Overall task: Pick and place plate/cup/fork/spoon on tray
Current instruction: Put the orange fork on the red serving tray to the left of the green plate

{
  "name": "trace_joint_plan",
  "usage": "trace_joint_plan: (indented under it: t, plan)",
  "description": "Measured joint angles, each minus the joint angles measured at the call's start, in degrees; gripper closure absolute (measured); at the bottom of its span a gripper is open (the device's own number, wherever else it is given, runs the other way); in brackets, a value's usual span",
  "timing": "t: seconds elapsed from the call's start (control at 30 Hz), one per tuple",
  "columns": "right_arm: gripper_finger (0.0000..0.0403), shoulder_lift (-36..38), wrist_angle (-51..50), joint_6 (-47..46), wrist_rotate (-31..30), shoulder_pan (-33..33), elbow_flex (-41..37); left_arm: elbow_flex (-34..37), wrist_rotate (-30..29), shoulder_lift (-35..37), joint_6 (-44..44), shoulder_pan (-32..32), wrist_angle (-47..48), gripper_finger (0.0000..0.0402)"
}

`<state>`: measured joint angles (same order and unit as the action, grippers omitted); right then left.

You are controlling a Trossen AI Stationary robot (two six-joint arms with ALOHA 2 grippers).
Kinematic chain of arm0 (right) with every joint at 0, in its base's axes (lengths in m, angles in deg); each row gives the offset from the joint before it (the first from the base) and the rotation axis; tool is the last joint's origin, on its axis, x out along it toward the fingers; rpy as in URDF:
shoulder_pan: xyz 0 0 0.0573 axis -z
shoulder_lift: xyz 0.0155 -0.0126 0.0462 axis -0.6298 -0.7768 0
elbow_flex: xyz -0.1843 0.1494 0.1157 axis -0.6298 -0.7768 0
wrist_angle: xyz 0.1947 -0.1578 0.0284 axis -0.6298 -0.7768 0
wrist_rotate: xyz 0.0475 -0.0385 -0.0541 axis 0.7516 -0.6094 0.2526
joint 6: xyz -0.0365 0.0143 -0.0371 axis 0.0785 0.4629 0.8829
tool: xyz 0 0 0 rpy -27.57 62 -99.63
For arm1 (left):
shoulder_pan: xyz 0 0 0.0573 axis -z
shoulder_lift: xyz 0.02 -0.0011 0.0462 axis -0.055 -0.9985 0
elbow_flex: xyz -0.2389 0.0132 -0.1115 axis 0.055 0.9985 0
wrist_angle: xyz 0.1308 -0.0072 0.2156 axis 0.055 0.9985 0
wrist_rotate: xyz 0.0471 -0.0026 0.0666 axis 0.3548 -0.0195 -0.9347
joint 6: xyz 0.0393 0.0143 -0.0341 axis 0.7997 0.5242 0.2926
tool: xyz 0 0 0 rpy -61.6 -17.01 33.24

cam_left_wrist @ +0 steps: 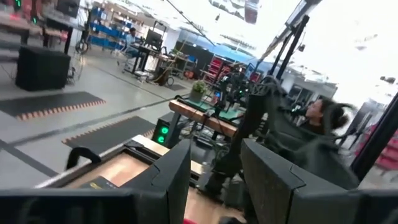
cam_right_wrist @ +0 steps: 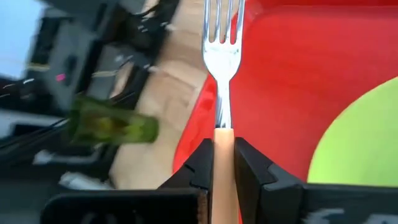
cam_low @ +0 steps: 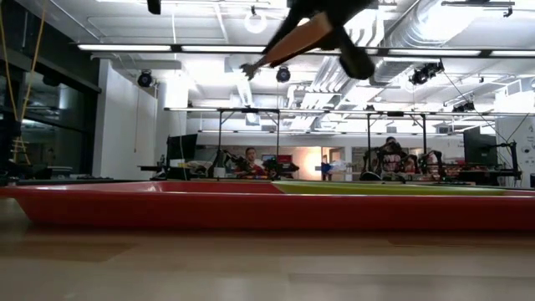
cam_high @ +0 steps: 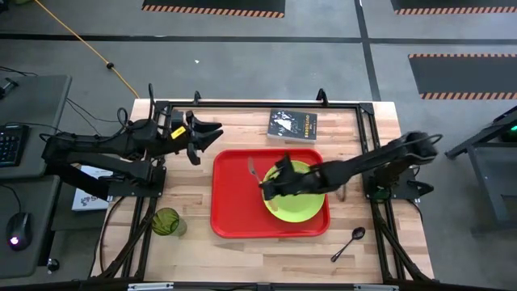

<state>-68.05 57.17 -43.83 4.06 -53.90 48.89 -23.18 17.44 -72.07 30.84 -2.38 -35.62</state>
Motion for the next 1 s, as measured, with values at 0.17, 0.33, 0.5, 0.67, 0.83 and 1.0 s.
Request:
trace_joint_plan:
  t: [0.17, 0.33, 0.5, 0.67, 0.83, 1.0]
  plan:
    - [0.0384, -11.09, -10.28, -5.62, -5.77, -0.94, 13.66, 0.0, -0.08, 0.0, 5.12, -0.02, -0.01, 0.027]
    - [0.0382, -21.61, -18.72, -8.73, -8.02, -0.94, 26.24, 0.0, -0.08, 0.0, 2.98, -0.04, 0.0, 0.027]
    - [0.0382, -30.8, -28.49, -10.3, -8.74, -0.9, 36.85, 0.0, -0.07, 0.0, 2.34, -0.04, 0.0, 0.027]
    - [0.0381, -37.77, -30.94, -12.1, -8.87, -0.88, 43.89, 0.0, -0.06, 0.0, 2.32, -0.04, 0.01, 0.027]
    - [0.038, -42.17, -31.33, -14.87, -8.45, -0.88, 46.78, 0.0, -0.05, 0.0, 2.32, -0.04, 0.01, 0.027]
    - [0.038, -43.94, -34.92, -18.46, -9.32, -0.88, 46.85, 0.0, -0.06, 0.0, 2.29, -0.04, 0.01, 0.027]
